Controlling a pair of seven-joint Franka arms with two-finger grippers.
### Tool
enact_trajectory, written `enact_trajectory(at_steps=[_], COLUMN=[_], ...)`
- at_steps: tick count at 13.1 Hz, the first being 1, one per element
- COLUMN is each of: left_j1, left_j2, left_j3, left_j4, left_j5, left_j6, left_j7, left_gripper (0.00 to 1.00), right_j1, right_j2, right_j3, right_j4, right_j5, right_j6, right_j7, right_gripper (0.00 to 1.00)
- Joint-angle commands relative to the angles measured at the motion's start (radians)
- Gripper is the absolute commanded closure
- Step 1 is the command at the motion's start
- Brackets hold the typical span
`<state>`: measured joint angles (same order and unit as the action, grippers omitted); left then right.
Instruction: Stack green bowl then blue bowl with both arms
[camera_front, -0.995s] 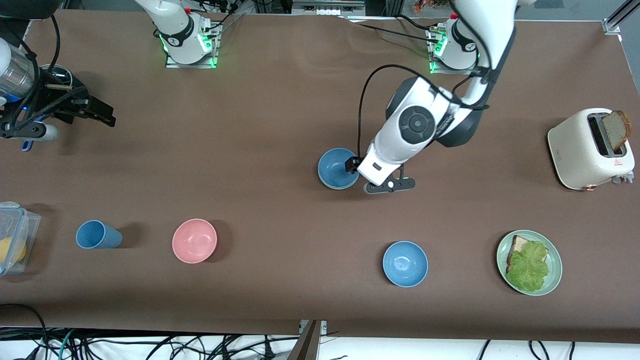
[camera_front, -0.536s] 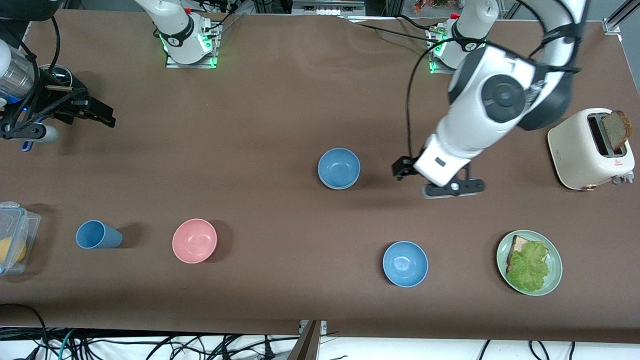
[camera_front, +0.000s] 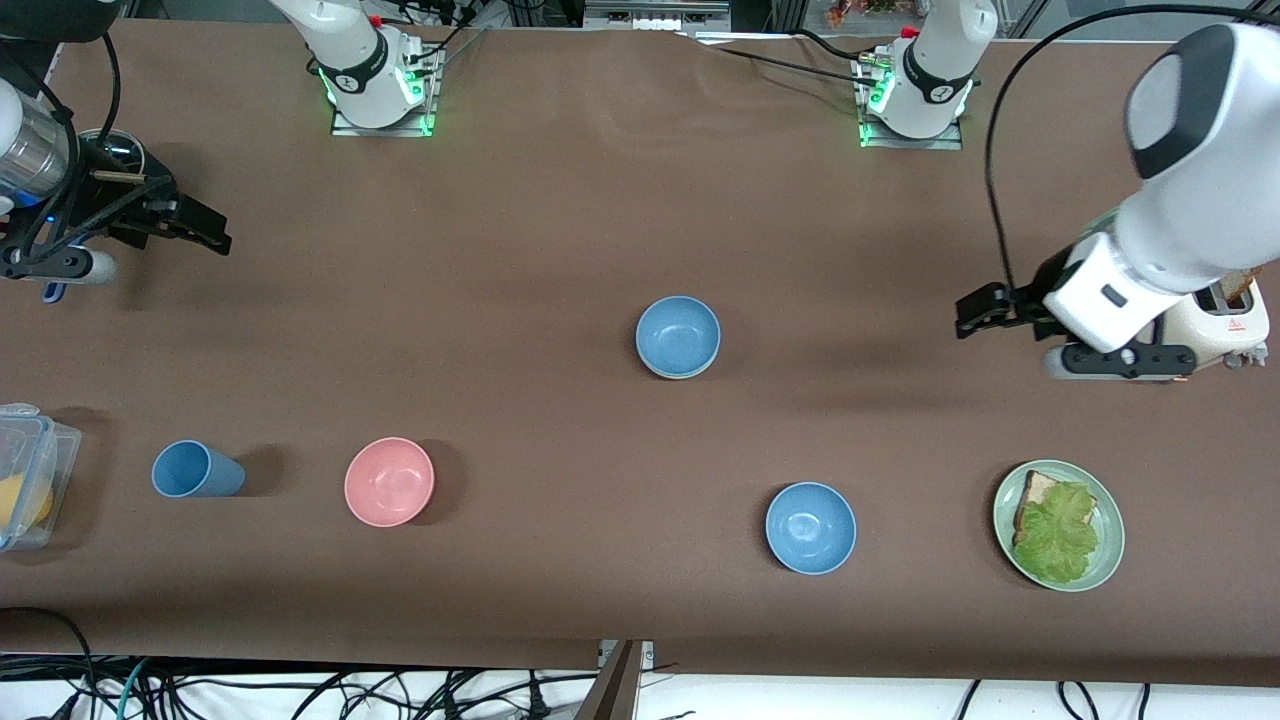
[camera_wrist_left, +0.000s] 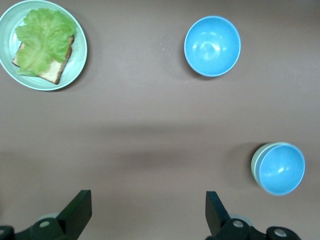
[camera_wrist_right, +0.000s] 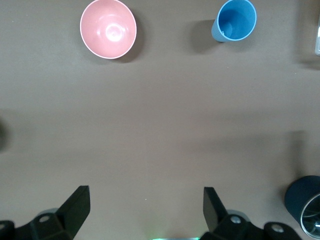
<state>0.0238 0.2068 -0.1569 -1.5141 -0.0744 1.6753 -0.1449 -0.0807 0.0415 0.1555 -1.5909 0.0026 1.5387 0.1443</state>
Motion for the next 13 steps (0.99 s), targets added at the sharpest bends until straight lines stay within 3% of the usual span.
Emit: enact_trajectory(at_steps=[1,3,13], left_j1=[0.088,0.09,0.081], left_j2=[-0.043,-0.069,-0.067], left_j3=[-0.059,-0.059,0.022], left_j4=[-0.023,-0.023,-0.031], left_j5=[0.034,0.07,0.056], left_j6=[-0.035,-0.083,-0.083], left_j7=[0.076,0.091,0.163], left_gripper=[0.0,0.0,0.0], right_j1=[-0.011,-0.011,-0.011], right_j2=[0.002,0.003,0.003], right_j3=[0.007,0.007,0.007], right_j4=[0.012,0.012,0.012], right_j5=[0.004,0.004,0.004], right_j6=[-0.011,-0.011,-0.011], right_j7=[-0.015,-0.015,-0.014], right_gripper=[0.0,0.0,0.0])
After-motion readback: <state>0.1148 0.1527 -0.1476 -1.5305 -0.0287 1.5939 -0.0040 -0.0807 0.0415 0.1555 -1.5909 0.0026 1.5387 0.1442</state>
